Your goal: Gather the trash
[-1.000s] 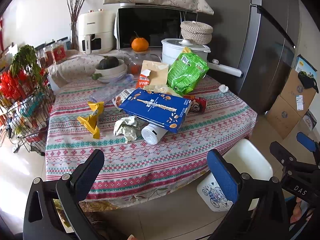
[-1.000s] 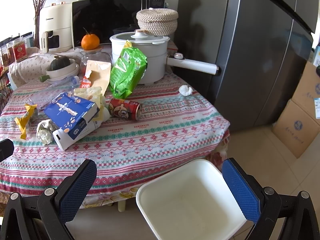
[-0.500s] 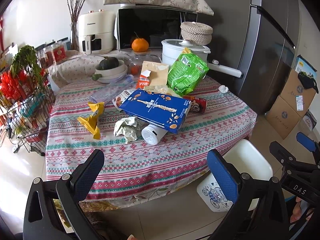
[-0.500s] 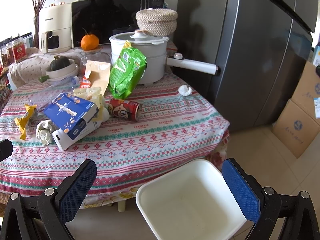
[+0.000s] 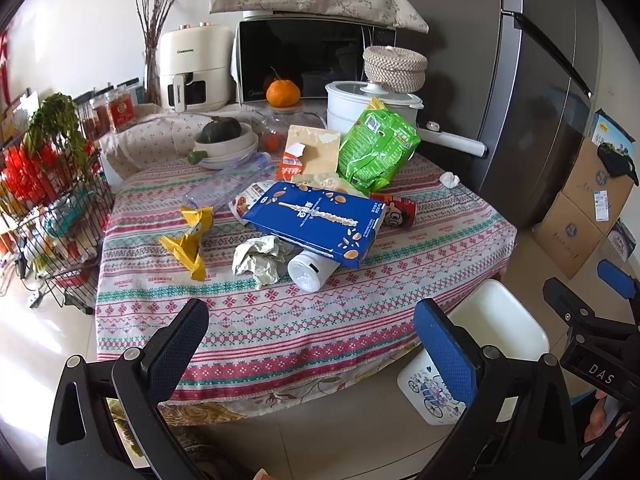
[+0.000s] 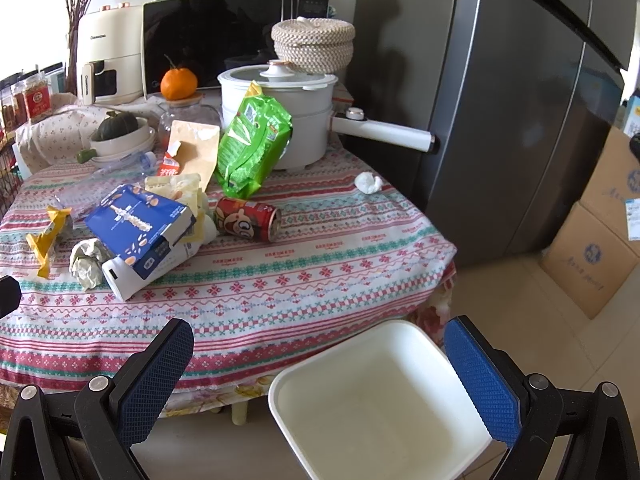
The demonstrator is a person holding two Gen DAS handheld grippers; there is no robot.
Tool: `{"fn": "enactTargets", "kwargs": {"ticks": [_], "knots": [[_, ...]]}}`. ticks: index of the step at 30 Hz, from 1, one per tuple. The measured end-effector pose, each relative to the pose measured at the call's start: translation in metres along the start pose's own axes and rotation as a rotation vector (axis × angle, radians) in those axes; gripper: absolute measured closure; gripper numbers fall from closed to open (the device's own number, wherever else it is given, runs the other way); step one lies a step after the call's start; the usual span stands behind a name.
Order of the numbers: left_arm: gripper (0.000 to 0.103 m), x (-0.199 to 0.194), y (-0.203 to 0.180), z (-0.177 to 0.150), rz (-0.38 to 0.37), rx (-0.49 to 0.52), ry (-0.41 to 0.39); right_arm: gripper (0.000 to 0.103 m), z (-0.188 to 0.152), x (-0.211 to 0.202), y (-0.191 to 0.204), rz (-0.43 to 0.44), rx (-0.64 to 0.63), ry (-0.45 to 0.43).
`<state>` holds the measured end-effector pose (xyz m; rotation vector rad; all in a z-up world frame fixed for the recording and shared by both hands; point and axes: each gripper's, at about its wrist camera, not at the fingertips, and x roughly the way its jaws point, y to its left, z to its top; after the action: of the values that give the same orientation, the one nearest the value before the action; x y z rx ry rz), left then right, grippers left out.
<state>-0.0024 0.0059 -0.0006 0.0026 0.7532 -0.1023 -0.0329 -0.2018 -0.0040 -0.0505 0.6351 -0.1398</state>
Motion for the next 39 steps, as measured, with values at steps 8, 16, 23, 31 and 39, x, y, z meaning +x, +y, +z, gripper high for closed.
{"fn": "enactTargets", "kwargs": {"ticks": [8,16,23,31,39], "knots": [[0.000,0.015,0.015,0.004,-0.032,0.077,0.011,0.000,0.002,0.001,0.003,-0.034,-0.010,-0.013],[0.000,0.043,0.052,0.041,0.006,0.202,0.045,0.000,0.027,0.018,0.004,0.047,-0.035,0.041],[0.000,0.116,0.116,0.084,-0.054,0.118,0.245,0.000,0.062,0.055,0.018,0.193,-0.073,0.148],[0.001,0.215,0.163,0.129,0.036,0.125,0.357,0.000,0.078,0.113,0.028,0.357,-0.045,0.241],[0.021,0.303,0.158,0.168,0.038,0.261,0.393,0.000,0.086,0.160,0.017,0.379,-0.023,0.347]]}}
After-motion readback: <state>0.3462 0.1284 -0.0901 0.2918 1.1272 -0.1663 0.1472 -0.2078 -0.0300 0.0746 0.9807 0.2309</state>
